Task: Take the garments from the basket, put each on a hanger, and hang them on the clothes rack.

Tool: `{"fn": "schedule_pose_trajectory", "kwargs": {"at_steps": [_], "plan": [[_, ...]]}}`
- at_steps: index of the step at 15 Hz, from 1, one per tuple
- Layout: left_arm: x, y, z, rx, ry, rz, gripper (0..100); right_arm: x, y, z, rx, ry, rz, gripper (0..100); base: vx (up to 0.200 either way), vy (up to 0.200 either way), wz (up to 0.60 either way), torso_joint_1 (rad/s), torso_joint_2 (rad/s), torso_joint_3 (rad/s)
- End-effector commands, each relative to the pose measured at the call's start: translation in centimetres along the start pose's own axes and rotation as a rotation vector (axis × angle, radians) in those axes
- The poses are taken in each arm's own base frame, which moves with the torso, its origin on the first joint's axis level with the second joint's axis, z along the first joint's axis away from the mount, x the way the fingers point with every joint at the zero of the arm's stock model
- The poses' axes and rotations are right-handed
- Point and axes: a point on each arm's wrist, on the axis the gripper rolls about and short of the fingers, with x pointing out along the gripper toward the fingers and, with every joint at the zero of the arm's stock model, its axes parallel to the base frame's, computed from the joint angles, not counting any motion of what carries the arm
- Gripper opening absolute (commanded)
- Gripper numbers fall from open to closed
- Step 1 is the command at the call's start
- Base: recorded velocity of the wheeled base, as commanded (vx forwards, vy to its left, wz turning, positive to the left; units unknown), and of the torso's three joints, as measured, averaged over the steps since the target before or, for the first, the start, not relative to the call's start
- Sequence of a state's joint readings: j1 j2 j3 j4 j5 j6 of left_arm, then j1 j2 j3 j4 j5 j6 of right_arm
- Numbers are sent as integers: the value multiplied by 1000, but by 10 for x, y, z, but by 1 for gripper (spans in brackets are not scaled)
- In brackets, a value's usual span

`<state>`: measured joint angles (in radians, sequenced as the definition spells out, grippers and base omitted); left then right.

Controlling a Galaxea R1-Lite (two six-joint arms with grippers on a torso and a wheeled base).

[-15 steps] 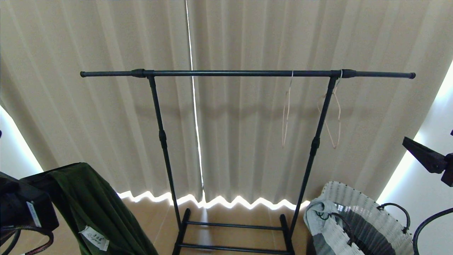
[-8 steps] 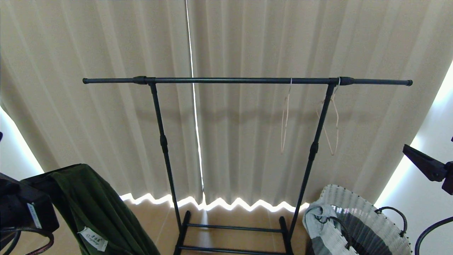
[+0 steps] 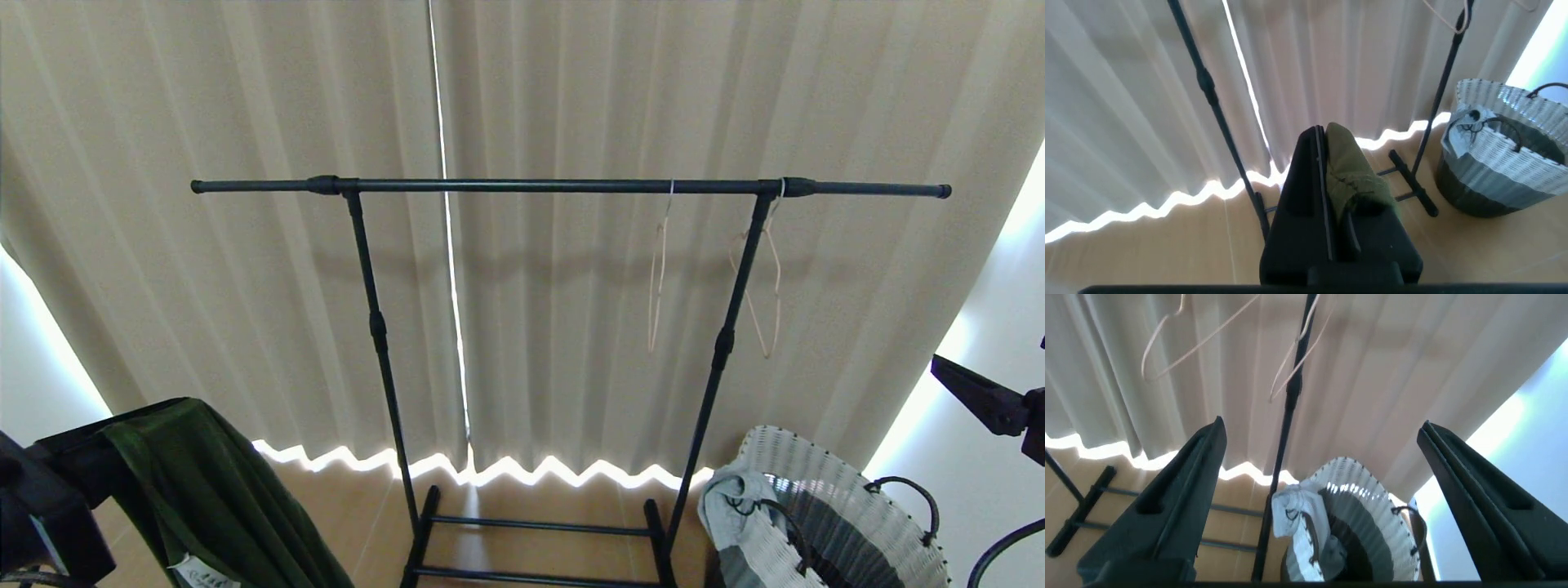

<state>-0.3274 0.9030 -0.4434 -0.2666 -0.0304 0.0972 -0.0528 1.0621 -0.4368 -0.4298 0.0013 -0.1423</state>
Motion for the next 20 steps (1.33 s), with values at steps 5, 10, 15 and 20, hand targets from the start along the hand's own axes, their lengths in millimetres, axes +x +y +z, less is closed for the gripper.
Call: {"fn": "schedule_pose_trajectory", "kwargs": {"at_steps": [5,10,15,20], "plan": [[1,1,2,21,-4,4,0,0,-1,-1,1,5,-8,100,0,0,0,0,0,0],[1,1,2,22,-2,5,0,-3,-1,-1,-5,-1,-11,100,0,0,0,0,0,0],[0,1,1,20,-1,5,0,-4,-1,-1,-5,-4,-12,100,80,0,0,0,1,-1],[1,1,1,17,1,5,0,-4,-1,-2,-5,-4,-12,100,200,0,0,0,-1,2]]}}
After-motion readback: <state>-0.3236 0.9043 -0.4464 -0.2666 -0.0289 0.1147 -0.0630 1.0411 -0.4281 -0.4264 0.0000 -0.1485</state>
